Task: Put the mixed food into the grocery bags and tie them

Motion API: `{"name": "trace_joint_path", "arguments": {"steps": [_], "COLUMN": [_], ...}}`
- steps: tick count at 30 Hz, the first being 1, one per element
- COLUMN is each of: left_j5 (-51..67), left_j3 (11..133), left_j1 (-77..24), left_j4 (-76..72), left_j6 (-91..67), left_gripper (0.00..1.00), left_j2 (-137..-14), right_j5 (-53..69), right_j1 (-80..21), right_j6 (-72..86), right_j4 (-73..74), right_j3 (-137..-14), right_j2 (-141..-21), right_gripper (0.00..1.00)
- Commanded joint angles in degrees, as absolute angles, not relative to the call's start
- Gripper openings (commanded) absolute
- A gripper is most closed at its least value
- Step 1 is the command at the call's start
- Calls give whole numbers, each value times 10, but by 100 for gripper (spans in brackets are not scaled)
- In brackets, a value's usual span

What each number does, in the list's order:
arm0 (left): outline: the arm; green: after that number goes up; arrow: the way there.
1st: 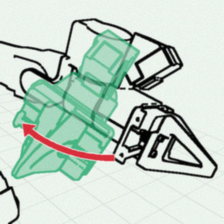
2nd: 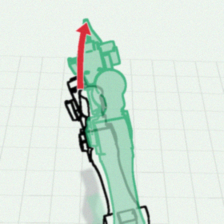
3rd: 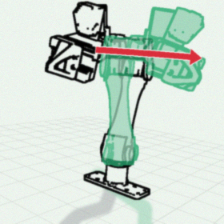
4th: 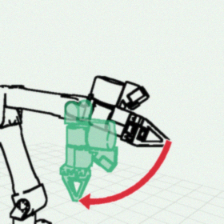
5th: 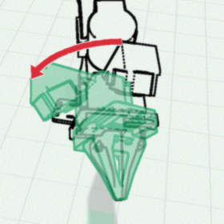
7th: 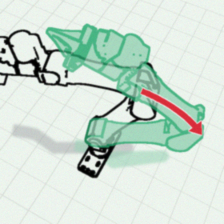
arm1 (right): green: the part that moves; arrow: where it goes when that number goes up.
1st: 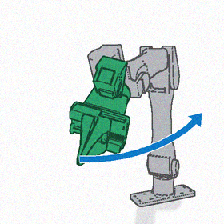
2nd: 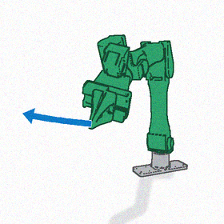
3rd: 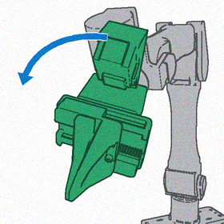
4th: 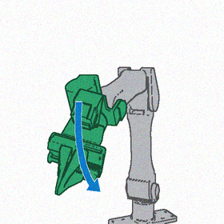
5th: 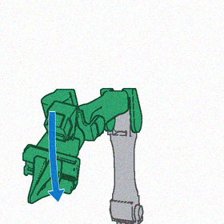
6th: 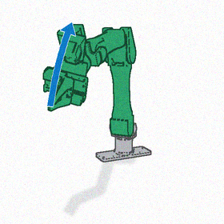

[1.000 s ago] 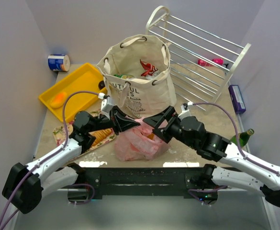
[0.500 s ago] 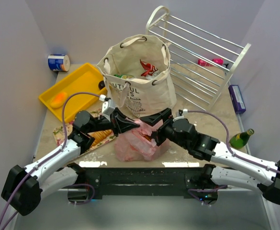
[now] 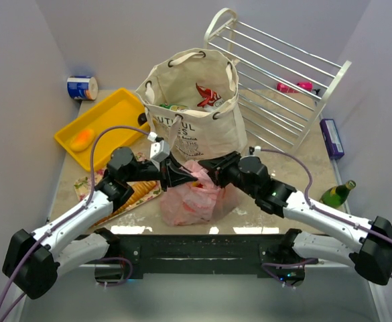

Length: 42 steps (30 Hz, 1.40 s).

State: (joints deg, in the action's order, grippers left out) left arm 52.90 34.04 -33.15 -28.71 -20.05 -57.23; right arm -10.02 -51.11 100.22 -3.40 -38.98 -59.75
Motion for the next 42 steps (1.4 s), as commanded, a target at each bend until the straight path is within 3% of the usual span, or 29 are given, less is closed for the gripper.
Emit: {"name": "trace_joint_path", "arguments": {"steps": [1, 3, 5, 14, 19, 20, 23, 36, 42], "left_j5": [527, 499, 483, 409, 392, 395, 391, 321, 299], "left_j3": [393, 401, 415, 439, 447, 450, 457, 468, 472], "left_j1": [-337, -337, -337, -337, -337, -337, -341, -395, -413], "left_j4": [-143, -114, -80, -73, -84, -84, -80, -45, -34], "left_j6": [-83, -62, -36, -15, 13, 16, 30, 86, 98], "left_gripper": [0, 0, 0, 0, 0, 0, 0, 0, 0], "left_j2": [-566, -558, -554, -555, -566, -569, -576, -579, -581], "right_j5": [-107, -132, -148, -132, -125, -123, -107, 14, 10], "right_j1": [-473, -468, -468, -468, -468, -468, -468, -468, -469], "right_j6": [961, 938, 916, 875, 842, 839, 839, 877, 876], "right_j4": [-56, -23, -7, 12, 78, 86, 141, 109, 121], "right_j3": [-430, -440, -454, -472, -484, -485, -499, -542, -531], "right_j2": [-573, -556, -547, -543, -498, -476, -446, -524, -558], "right_gripper": [19, 5, 1, 1, 36, 49, 70, 91, 91]}}
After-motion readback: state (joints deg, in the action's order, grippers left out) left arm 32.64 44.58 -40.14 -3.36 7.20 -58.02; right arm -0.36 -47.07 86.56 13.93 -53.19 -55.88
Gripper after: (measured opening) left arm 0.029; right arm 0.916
